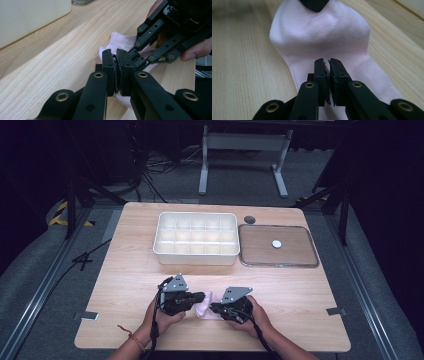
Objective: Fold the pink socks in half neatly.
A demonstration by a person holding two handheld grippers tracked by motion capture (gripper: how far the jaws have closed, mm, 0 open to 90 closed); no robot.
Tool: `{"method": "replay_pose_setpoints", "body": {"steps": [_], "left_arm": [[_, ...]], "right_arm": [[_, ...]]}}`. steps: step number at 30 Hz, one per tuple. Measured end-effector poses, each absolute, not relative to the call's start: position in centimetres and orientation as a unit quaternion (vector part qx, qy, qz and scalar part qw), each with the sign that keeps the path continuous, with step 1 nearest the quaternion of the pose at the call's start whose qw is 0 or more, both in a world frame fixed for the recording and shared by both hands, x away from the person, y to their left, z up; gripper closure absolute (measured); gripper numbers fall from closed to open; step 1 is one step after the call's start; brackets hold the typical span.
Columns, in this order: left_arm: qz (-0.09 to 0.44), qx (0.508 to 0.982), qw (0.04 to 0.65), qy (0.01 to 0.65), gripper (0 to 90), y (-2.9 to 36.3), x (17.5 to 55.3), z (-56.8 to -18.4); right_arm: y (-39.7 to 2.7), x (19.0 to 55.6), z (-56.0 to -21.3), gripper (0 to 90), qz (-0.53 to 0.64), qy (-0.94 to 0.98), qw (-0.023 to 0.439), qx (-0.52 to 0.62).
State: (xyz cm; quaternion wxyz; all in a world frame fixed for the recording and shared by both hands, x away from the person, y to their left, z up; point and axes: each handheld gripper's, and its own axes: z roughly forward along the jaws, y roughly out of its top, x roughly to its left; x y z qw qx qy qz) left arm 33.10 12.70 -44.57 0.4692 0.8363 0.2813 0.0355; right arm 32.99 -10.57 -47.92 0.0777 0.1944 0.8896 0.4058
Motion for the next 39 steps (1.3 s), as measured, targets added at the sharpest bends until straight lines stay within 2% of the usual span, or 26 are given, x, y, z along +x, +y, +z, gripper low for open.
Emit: {"method": "replay_pose_setpoints", "body": {"steps": [6, 12, 19, 24, 39], "left_arm": [[0.039, 0.836, 0.467, 0.285, 85.9, 12.9, 33.1, -44.5], [0.041, 0.833, 0.471, 0.288, 85.9, 13.3, 33.2, -44.5], [0.045, 0.835, 0.47, 0.283, 85.9, 13.2, 33.2, -44.4], [0.048, 0.837, 0.467, 0.282, 85.9, 13.3, 33.1, -44.4], [0.06, 0.842, 0.459, 0.277, 85.9, 12.6, 33.0, -44.1]], "right_arm": [[-11.0, 33.0, -47.6, 78.1, 0.407, 0.89, 0.075, 0.188], [-15.4, 34.1, -44.9, 79.0, 0.434, 0.867, 0.094, 0.226], [-17.1, 33.9, -45.2, 78.6, 0.396, 0.885, 0.1, 0.223], [-16.8, 33.9, -46.1, 77.3, 0.373, 0.897, 0.09, 0.219], [-14.7, 34.4, -47.1, 81.3, 0.367, 0.9, 0.082, 0.218]]}}
